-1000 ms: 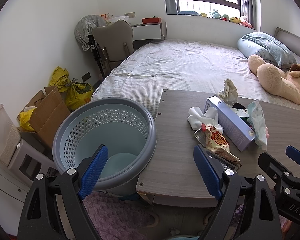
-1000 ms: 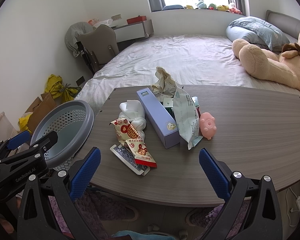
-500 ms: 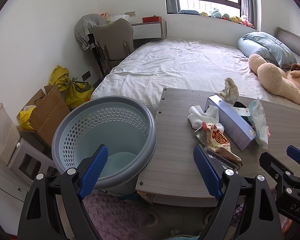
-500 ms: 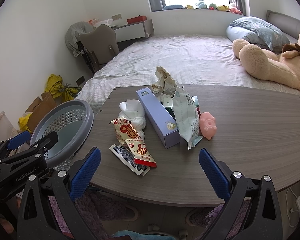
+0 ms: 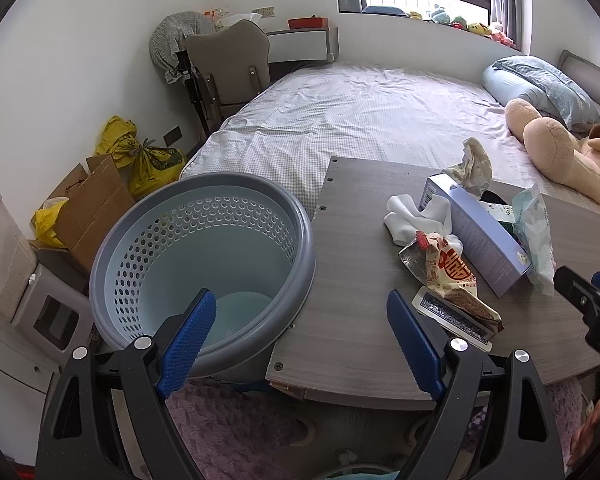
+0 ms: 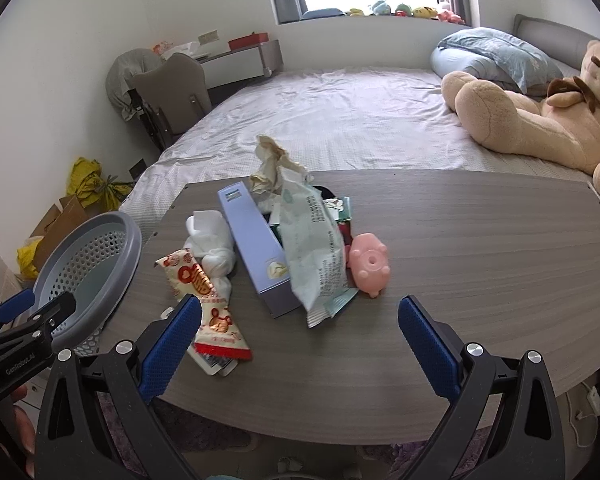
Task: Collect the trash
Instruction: 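Grasp the pale green snack bag with the right gripper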
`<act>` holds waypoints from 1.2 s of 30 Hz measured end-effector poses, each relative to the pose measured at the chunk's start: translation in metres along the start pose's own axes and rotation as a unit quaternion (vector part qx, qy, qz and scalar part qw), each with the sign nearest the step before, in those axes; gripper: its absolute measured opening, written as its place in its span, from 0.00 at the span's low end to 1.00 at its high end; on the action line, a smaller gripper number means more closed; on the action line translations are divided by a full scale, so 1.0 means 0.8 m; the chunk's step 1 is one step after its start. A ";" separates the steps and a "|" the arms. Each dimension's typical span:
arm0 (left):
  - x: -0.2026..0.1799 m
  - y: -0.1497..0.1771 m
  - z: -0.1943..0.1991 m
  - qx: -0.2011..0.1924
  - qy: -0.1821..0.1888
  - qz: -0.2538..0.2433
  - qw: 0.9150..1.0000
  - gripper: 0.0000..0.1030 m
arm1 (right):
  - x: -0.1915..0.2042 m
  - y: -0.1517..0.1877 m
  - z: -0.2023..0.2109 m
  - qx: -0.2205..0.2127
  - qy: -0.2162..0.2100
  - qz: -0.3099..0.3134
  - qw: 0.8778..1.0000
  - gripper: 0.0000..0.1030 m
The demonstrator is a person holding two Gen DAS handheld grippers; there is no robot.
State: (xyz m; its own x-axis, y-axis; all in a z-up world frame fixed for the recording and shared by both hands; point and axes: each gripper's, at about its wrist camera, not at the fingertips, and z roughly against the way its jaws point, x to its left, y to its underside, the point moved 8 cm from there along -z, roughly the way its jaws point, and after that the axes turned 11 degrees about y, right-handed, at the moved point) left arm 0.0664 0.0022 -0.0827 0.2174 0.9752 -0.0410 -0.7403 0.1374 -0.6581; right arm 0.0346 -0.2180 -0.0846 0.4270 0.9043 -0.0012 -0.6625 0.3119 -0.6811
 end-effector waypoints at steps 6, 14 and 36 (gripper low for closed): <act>-0.006 0.000 -0.016 0.014 -0.003 -0.006 1.000 0.81 | -0.008 -0.011 -0.035 0.026 -0.010 -0.014 1.000 0.94; -0.011 0.000 -0.029 0.024 -0.006 -0.012 1.000 0.81 | 0.000 -0.020 -0.064 0.033 -0.025 -0.015 0.999 0.93; -0.035 0.005 -0.046 0.044 0.007 -0.029 0.999 0.81 | 0.011 -0.030 -0.068 0.033 -0.063 -0.008 0.997 0.44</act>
State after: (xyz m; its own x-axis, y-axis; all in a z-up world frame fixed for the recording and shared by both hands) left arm 0.0807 -0.0313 -0.1119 0.2696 0.9628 -0.0162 -0.7789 0.2081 -0.5916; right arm 0.0876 -0.2332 -0.1079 0.3606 0.9269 0.1036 -0.6975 0.3417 -0.6299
